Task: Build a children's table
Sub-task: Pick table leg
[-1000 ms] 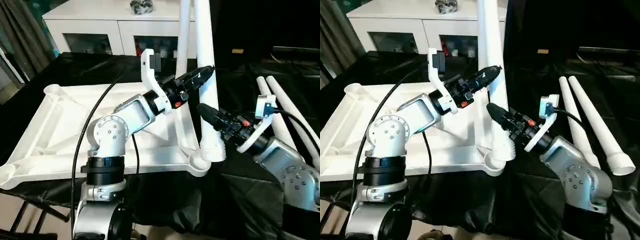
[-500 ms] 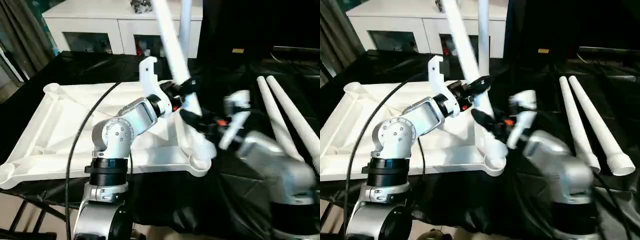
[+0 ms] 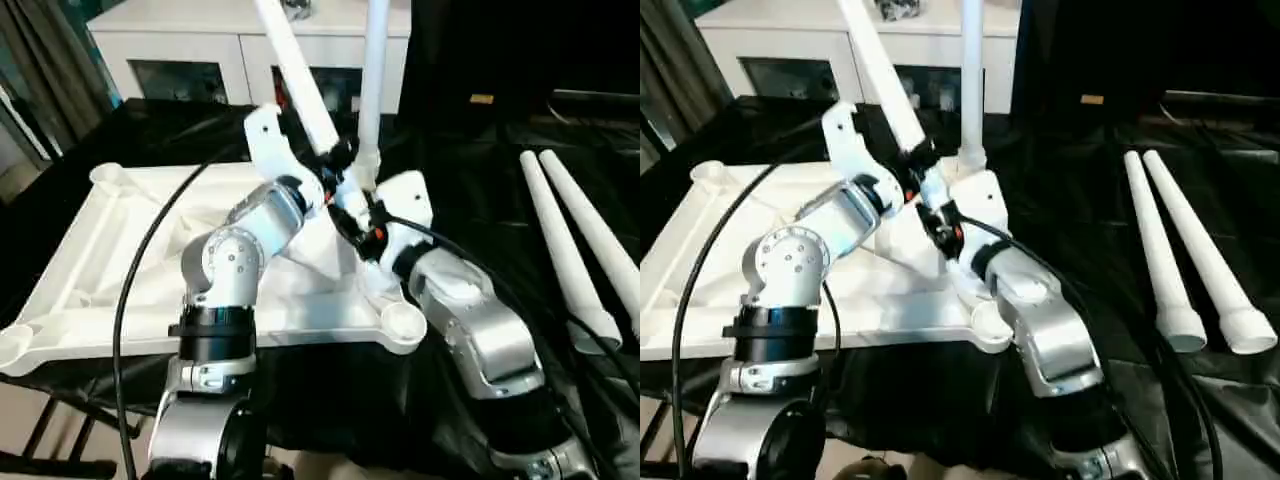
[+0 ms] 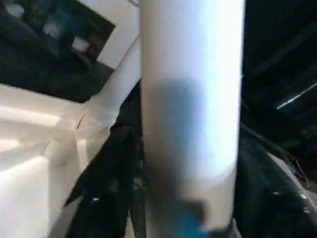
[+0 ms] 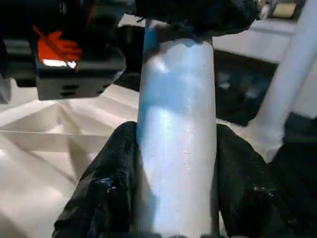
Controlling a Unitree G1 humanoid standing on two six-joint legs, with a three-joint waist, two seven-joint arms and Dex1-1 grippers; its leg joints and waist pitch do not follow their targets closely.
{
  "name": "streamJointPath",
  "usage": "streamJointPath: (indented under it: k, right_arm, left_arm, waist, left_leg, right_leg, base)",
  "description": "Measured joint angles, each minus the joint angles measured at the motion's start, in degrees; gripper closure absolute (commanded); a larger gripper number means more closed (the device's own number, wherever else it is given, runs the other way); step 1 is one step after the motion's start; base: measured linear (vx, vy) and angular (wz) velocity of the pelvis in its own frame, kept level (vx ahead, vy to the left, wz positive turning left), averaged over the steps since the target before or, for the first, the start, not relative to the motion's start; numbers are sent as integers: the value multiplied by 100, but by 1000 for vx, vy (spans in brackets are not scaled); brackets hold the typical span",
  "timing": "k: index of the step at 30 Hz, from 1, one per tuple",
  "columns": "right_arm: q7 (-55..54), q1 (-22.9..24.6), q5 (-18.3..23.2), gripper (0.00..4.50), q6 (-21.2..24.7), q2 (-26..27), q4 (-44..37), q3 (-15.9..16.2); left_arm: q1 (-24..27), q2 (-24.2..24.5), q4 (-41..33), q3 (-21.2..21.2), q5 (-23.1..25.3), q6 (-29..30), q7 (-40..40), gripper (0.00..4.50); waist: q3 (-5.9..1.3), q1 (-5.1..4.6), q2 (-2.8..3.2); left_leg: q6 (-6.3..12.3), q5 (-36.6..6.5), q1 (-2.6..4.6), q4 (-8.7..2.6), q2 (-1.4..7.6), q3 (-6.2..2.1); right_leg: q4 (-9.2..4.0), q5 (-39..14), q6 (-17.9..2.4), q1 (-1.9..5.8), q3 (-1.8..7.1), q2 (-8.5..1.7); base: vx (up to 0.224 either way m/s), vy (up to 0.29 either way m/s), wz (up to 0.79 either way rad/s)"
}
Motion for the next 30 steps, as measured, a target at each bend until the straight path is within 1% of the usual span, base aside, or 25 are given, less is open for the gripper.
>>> streamJointPath:
  k: [2,5,7,11,14,15,16,19,20,21,24,27,29,30]
  right_arm:
    - [-43,-1,-51,268,-83,44,38,14]
    - [-144,-3,-127,268,-199,99,106,57]
    - [-166,-4,-159,268,-272,107,134,63]
    - [-172,-4,-200,268,-377,121,186,60]
    - [-128,-4,-139,268,-384,157,199,9]
    - [-80,-7,-107,233,-384,161,203,-23]
    - [-2,-8,-27,198,-379,154,204,-69]
    - [382,-163,424,190,-256,17,139,-336]
    - [511,-215,529,178,-162,-95,97,-409]
    - [799,-285,692,156,42,-348,62,-474]
    - [1449,-269,1060,145,535,-801,60,-602]
    - [1833,-238,1314,139,773,-990,58,-712]
    - [2233,-173,1629,139,969,-1273,2,-748]
    - [2555,-101,1901,139,1201,-1514,-73,-803]
  left_arm:
    - [-2,0,1,-38,-4,-46,25,227]
    - [-2,0,3,-61,-80,-113,75,241]
    - [-2,0,3,-91,-107,-174,100,259]
    - [-1,0,3,-134,-115,-231,129,264]
    - [0,1,-2,-158,-127,-264,135,266]
    - [1,1,-2,-171,-130,-278,137,266]
    - [1,5,-3,-209,-114,-300,124,266]
    - [10,21,17,-330,-73,-306,-131,266]
    - [12,37,16,-400,-69,-302,-291,266]
    - [14,130,16,-495,-90,-258,-596,266]
    - [16,370,16,-657,-137,-157,-1164,266]
    - [16,504,52,-724,-147,-147,-1448,266]
    - [13,656,161,-787,-160,-134,-1751,266]
    - [14,797,248,-788,-170,-107,-1983,266]
  waist:
    - [0,-23,5]
    - [1,-72,7]
    - [1,-98,7]
    - [1,-104,6]
    - [1,-104,7]
    - [1,-105,7]
    - [1,-102,7]
    - [4,-95,15]
    - [3,-87,18]
    - [0,-83,23]
    - [3,-97,32]
    - [1,-129,42]
    - [0,-109,42]
    - [1,-97,42]
  left_leg:
    - [0,0,0,0,0,0]
    - [0,0,0,1,0,0]
    - [0,0,0,1,0,0]
    - [1,0,0,2,0,0]
    - [2,1,0,2,0,0]
    - [2,1,0,3,0,0]
    - [3,1,0,4,0,0]
    - [6,1,-4,8,0,0]
    - [10,2,-3,11,0,0]
    - [15,0,-2,17,0,0]
    - [19,-1,0,24,0,0]
    - [24,4,7,24,2,0]
    - [23,6,9,24,3,0]
    - [27,9,9,26,3,0]
  right_leg:
    - [1,0,0,0,0,0]
    - [1,2,-1,0,0,0]
    - [1,2,-1,0,0,0]
    - [2,2,-1,0,0,0]
    - [2,2,-1,0,0,0]
    - [2,2,-2,0,0,0]
    - [3,2,-2,0,0,0]
    - [0,7,-3,1,0,0]
    - [0,7,-3,5,0,-1]
    - [1,7,-3,9,0,-1]
    - [6,9,-4,12,1,-2]
    - [19,12,-6,8,1,-1]
    - [22,12,-7,10,0,-1]
    - [22,12,-8,10,0,-1]
  base:
    - [0,0,0]
    - [0,0,0]
    - [0,0,0]
    - [0,0,0]
    - [0,0,0]
    - [0,0,0]
    - [0,0,0]
    - [0,0,0]
    - [0,0,0]
    - [0,0,0]
    - [0,0,0]
    - [0,0,0]
    - [0,0,0]
    - [0,0,0]
